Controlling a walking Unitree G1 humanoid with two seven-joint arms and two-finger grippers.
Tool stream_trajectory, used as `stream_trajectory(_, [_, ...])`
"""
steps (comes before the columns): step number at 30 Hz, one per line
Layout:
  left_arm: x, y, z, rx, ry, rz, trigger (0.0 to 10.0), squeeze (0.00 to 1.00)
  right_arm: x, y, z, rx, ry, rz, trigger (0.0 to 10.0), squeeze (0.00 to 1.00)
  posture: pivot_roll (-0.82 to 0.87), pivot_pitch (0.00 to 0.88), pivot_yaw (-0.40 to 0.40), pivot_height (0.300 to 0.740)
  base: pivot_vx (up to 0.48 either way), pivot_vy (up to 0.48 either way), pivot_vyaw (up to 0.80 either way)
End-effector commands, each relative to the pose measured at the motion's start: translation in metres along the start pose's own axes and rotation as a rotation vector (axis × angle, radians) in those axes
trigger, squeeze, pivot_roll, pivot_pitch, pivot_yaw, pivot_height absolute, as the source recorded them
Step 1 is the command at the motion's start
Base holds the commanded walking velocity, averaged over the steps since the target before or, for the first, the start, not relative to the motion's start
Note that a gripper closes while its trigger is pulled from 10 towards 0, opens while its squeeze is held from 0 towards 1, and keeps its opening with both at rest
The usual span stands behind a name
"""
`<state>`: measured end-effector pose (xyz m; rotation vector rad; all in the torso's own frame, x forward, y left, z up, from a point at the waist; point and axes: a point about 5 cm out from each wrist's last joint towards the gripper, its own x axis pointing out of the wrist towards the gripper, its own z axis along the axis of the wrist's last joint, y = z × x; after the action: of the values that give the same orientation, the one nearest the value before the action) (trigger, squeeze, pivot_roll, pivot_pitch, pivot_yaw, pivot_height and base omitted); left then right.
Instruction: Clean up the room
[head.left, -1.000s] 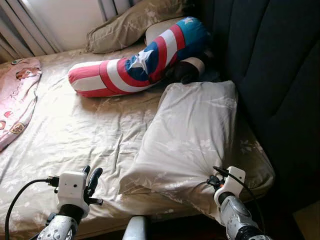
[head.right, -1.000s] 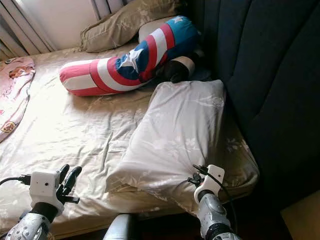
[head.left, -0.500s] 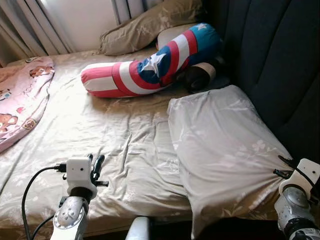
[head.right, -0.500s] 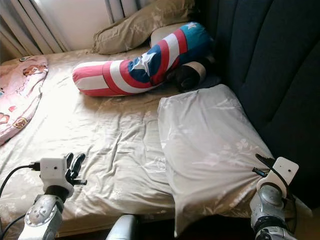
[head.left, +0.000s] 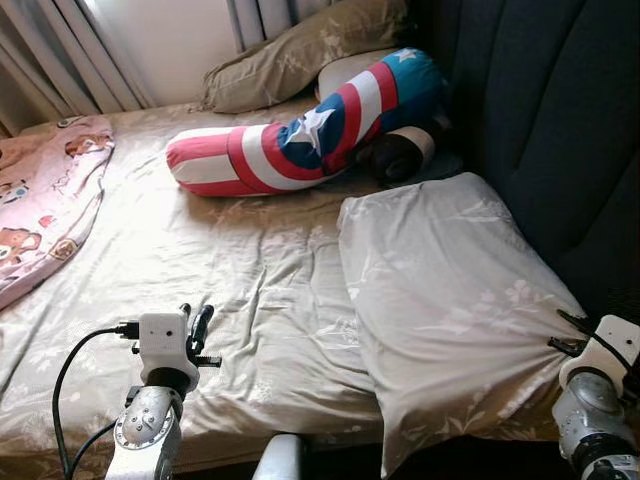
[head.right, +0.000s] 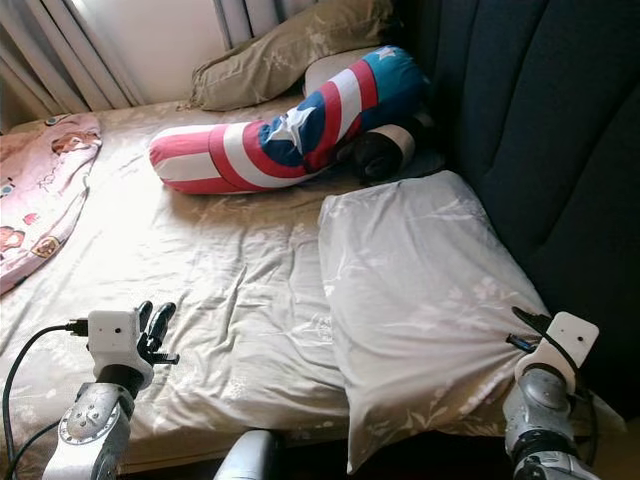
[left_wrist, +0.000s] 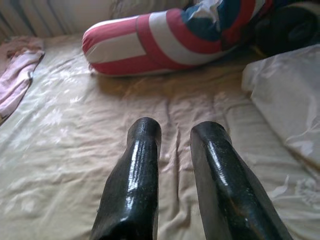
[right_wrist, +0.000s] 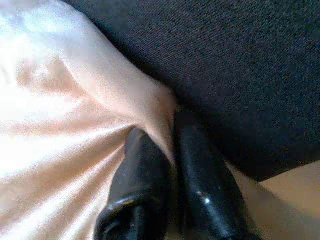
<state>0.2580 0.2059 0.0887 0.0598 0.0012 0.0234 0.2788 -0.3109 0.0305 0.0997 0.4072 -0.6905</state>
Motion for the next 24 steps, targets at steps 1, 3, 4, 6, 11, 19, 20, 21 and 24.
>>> stream_trajectory(1, [0.0,0.004,-0.003,0.002,0.006,0.009,10.0,0.0,-0.001,0.01,0.004,0.013,-0.016,0.056,10.0,1.0,0.06,0.0,0.071,0.652,0.0,0.0,0.0])
stream_trajectory(3, [0.001,0.004,-0.003,0.002,0.005,0.01,10.0,0.0,-0.001,0.012,0.004,0.017,-0.021,0.068,10.0,1.0,0.05,0.0,0.071,0.652,0.0,0.0,0.0])
stream_trajectory(4, [0.001,0.003,-0.003,0.001,0.005,0.01,10.0,0.0,-0.001,0.017,0.006,-0.004,-0.033,0.106,10.0,1.0,0.05,0.0,0.07,0.652,0.0,0.0,0.0])
stream_trajectory(6, [0.001,0.003,-0.003,0.0,0.005,0.009,10.0,0.0,-0.002,0.021,0.006,-0.015,-0.038,0.135,10.0,1.0,0.05,0.0,0.07,0.652,0.0,0.0,0.0])
stream_trajectory(11, [0.002,0.001,-0.007,-0.009,0.011,0.01,10.0,0.0,-0.011,0.051,0.008,-0.001,-0.094,0.361,10.0,0.16,0.05,0.0,0.069,0.652,0.0,0.0,0.0])
stream_trajectory(19, [0.003,-0.002,-0.029,-0.088,0.079,0.039,10.0,0.0,-0.035,0.079,-0.015,-0.068,-0.146,0.562,10.0,0.0,0.03,0.0,0.053,0.661,0.0,0.0,0.0])
stream_trajectory(20, [0.003,-0.006,-0.033,-0.097,0.094,0.027,10.0,0.0,-0.035,0.074,-0.019,-0.05,-0.134,0.537,10.0,0.0,0.03,0.0,0.051,0.671,0.0,0.0,0.0])
stream_trajectory(21, [0.003,-0.006,-0.033,-0.097,0.094,0.027,10.0,0.0,-0.035,0.074,-0.019,-0.05,-0.134,0.537,10.0,0.0,0.03,0.0,0.051,0.671,0.0,0.0,0.0])
stream_trajectory(24, [0.002,-0.01,-0.042,-0.099,0.121,0.017,10.0,0.0,-0.038,0.066,-0.037,-0.067,-0.088,0.511,10.0,0.0,0.03,0.0,0.049,0.691,0.0,0.0,0.0])
